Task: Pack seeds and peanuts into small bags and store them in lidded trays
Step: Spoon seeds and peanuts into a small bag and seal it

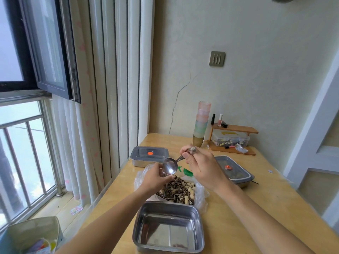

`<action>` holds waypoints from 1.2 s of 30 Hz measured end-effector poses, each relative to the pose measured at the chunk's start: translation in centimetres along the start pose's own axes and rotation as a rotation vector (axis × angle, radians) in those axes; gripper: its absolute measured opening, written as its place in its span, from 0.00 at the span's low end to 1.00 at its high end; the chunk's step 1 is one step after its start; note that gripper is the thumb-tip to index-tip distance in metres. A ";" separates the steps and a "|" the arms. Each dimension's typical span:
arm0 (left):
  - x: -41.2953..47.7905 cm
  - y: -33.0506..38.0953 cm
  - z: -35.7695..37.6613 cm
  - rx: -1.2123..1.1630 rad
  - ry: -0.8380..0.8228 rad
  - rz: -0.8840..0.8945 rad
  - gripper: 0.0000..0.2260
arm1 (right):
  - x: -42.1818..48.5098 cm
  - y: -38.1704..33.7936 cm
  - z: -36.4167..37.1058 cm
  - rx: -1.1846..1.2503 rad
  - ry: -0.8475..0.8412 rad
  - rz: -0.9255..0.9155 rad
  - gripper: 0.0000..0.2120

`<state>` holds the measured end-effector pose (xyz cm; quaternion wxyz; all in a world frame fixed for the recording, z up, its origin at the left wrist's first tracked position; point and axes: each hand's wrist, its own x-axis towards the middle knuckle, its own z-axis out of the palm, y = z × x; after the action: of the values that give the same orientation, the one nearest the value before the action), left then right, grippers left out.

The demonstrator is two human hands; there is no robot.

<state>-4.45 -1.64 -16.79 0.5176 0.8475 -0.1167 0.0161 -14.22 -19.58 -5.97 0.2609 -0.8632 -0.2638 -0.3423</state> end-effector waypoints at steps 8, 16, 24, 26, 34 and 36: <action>0.1 -0.5 -0.6 0.028 0.006 0.017 0.23 | 0.6 1.3 -0.5 0.171 0.251 0.446 0.14; 0.2 -1.0 -2.1 0.079 0.102 0.020 0.18 | -1.5 4.1 0.3 0.399 0.366 0.915 0.17; -0.3 -1.1 -2.4 0.076 0.038 -0.043 0.22 | -3.2 5.2 3.9 0.717 0.488 1.211 0.16; -0.4 -1.1 -2.4 0.071 0.032 -0.045 0.23 | -3.1 5.4 4.3 0.738 0.530 1.229 0.15; 0.0 -1.9 -2.1 0.050 0.010 -0.026 0.19 | -2.6 4.9 4.5 0.455 0.451 1.106 0.15; 0.0 -1.9 -1.9 0.067 0.017 -0.025 0.20 | -2.6 4.2 4.5 0.401 0.404 1.038 0.14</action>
<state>-3.82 0.87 -17.55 0.4901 0.8655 -0.1011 0.0205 -11.11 -20.54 -11.82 0.5973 -0.7309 0.1884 -0.2711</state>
